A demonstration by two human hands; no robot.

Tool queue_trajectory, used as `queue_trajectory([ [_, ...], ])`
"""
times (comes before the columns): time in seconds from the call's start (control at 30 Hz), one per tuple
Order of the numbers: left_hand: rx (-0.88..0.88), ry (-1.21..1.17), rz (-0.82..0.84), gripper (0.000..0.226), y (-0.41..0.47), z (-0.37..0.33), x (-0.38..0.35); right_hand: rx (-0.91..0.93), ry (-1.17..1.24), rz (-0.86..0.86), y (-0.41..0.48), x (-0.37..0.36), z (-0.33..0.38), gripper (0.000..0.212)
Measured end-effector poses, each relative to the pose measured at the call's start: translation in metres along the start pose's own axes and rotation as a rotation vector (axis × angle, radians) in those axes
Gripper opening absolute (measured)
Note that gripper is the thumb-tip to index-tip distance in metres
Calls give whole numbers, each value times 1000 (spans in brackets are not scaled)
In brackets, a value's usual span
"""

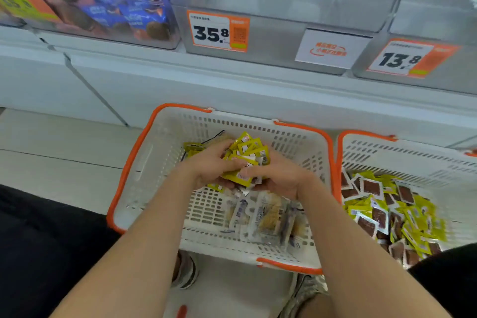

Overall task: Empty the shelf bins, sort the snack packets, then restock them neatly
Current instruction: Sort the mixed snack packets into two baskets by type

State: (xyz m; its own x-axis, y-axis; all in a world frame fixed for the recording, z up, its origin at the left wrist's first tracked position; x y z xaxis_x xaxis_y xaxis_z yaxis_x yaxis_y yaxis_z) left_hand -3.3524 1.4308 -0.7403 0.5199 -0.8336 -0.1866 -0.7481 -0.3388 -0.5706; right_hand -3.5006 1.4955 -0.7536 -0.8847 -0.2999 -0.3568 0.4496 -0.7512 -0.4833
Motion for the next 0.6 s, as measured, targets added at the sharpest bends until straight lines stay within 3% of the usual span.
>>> queue_trajectory([
  [0.1,-149,159,-107,33,13,-46,-43,206,131,-130,-55,20,24,44],
  [0.2,-205,142,-62,44,30,-73,-93,301,181,-281,-110,51,29,55],
  [0.3,-180,80,10,53,52,-81,-139,230,155,-523,-163,83,21,60],
  [0.4,-219,493,-71,47,60,-88,-172,211,157,-865,-212,113,4,54],
  [0.47,-218,723,-34,39,67,-82,-185,59,-4,-1046,-231,129,-10,65],
  [0.57,-141,861,48,30,75,-63,-191,-500,-302,-1056,-235,123,-31,100],
  [0.6,-123,867,45,28,76,-57,-188,-561,-410,-1108,-232,117,-29,95],
])
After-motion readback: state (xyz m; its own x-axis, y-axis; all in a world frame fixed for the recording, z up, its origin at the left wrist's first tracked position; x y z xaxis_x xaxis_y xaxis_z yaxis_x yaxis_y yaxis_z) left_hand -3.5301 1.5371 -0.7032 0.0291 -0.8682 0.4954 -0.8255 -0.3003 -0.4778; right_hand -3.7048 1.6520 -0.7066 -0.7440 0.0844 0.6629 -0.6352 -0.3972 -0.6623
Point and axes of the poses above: each hand's wrist, its own y-axis towards the middle knuckle, its own x-axis out of the back of the hand, z = x × y, the point moved 5 cm from there along y, towards the middle knuckle, and after that the axes turned 15 degrees about z, right-handed, at the moved point
